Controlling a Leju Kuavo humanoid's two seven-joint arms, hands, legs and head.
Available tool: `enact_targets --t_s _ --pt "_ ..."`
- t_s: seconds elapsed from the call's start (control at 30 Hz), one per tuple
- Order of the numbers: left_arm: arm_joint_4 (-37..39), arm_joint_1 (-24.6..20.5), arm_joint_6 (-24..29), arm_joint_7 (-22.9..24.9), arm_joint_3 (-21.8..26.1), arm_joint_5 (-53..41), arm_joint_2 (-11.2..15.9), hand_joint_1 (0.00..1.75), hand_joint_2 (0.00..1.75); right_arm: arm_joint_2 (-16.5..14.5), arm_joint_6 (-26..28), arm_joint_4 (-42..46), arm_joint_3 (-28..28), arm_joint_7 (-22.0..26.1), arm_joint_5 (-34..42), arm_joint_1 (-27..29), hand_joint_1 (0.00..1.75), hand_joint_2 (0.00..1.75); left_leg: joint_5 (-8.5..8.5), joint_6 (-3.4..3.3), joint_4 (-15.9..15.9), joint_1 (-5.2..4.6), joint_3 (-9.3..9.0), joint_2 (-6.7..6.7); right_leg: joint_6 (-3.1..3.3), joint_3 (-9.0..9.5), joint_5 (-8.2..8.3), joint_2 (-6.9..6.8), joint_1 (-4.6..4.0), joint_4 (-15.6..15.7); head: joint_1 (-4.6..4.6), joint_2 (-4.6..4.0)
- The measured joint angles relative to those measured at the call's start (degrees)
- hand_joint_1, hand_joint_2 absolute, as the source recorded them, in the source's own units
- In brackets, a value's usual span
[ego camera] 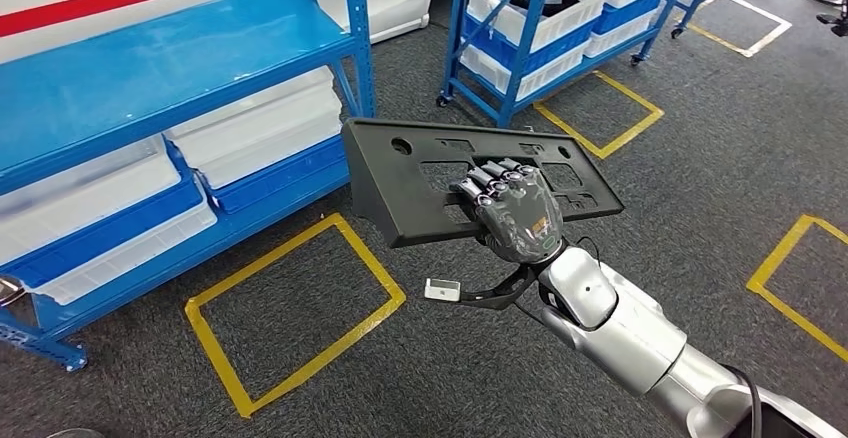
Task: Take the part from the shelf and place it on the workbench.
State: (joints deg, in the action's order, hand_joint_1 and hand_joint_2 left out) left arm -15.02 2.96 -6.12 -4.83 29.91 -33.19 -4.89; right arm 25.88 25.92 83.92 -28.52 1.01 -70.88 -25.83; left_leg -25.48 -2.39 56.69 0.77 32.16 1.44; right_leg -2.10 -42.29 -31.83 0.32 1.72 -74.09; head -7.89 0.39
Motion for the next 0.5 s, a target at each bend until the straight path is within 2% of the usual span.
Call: enact_targets --t_s 0.03,0.1,0.13,0.17,0.2,0.27,0.3,0.37,0.43,0.47,0.5 --pt "0.0 0.0 0.0 0.0 0.0 0.0 0.0 0.0 1.75 0.0 0.0 -0.1 0.0 0.0 0.0 0.0 1.75 1.75 -0.12 0.18 0.1 0.02 0.03 0.64 -0.08 0.66 1.08 -0.23 0.12 1.1 0.0 0.0" --pt "0.0 0.0 0.0 0.0 0.1 0.0 -0.1 0.0 1.75 0.1 0.0 -0.1 0.0 0.0 0.0 0.0 1.75 1.75 -0.57 0.76 0.7 0.09 0.03 1.82 -0.15 4.51 4.36 -1.86 0.19 8.1 -0.01 0.0" --pt "0.0 0.0 0.0 0.0 0.1 0.0 -0.1 0.0 1.75 0.1 0.0 -0.1 0.0 0.0 0.0 -0.1 1.75 1.75 -0.87 1.15 1.1 -0.03 0.08 2.34 0.06 6.21 5.44 -2.85 0.0 11.5 0.0 0.0" --pt "0.0 0.0 0.0 0.0 0.2 0.0 -0.1 0.0 1.75 0.2 0.0 -0.2 0.0 0.0 0.0 -0.1 1.75 1.75 -1.12 1.53 1.3 -0.15 0.12 2.82 0.42 7.19 5.88 -3.5 -0.25 13.5 0.0 0.0" --pt "0.0 0.0 0.0 0.0 0.2 0.0 -0.1 0.0 1.75 0.2 0.0 -0.2 0.0 0.0 0.0 -0.2 1.75 1.75 -1.29 1.89 1.5 -0.32 0.1 3.27 0.85 7.35 5.73 -3.7 -0.51 14.2 0.02 0.0" --pt "0.0 -0.1 0.0 0.0 0.3 0.0 -0.1 0.0 1.75 0.2 0.0 -0.2 0.0 0.0 0.0 -0.1 1.75 1.75 -1.47 2.55 1.4 -0.4 -0.07 4.15 1.82 7.09 5.79 -2.5 -0.73 14.0 0.03 0.0" --pt "0.0 -0.2 0.0 0.0 0.3 -0.1 -0.1 0.0 1.75 0.2 0.0 -0.2 0.0 0.0 0.0 -0.1 1.75 1.75 -1.85 2.9 1.7 -0.28 -0.09 3.9 2.22 7.05 5.9 -1.97 -0.68 14.1 0.03 0.0" --pt "0.0 -0.2 0.0 0.0 0.3 -0.1 -0.1 0.0 1.75 0.3 0.0 -0.2 0.0 0.0 0.0 -0.2 1.75 1.75 -4.36 3.36 5.0 0.0 1.26 1.72 3.09 7.03 6.17 -0.98 -0.55 14.4 0.04 0.0" --pt "0.0 -0.1 0.0 0.0 0.3 -0.1 -0.1 0.0 1.75 0.3 0.0 -0.2 0.0 0.0 0.0 -0.2 1.75 1.75 -8.43 3.43 12.6 0.08 4.68 -0.6 3.7 6.86 6.29 -0.01 -0.74 14.4 0.04 0.0" --pt "0.0 -0.1 0.0 0.0 0.3 -0.1 -0.1 0.0 1.75 0.2 0.0 -0.2 0.0 0.0 0.0 -0.2 1.75 1.75 -9.81 3.4 16.2 0.04 6.39 -0.96 3.87 6.78 6.33 0.6 -0.89 14.4 0.03 0.0" --pt "0.0 0.0 0.0 0.0 0.4 -0.1 -0.1 0.0 1.75 0.2 0.0 -0.2 0.0 0.0 0.0 -0.1 1.75 1.75 -10.16 3.3 18.4 -0.01 7.43 -1.13 3.95 6.74 6.36 1.26 -1.04 14.3 0.04 0.0"
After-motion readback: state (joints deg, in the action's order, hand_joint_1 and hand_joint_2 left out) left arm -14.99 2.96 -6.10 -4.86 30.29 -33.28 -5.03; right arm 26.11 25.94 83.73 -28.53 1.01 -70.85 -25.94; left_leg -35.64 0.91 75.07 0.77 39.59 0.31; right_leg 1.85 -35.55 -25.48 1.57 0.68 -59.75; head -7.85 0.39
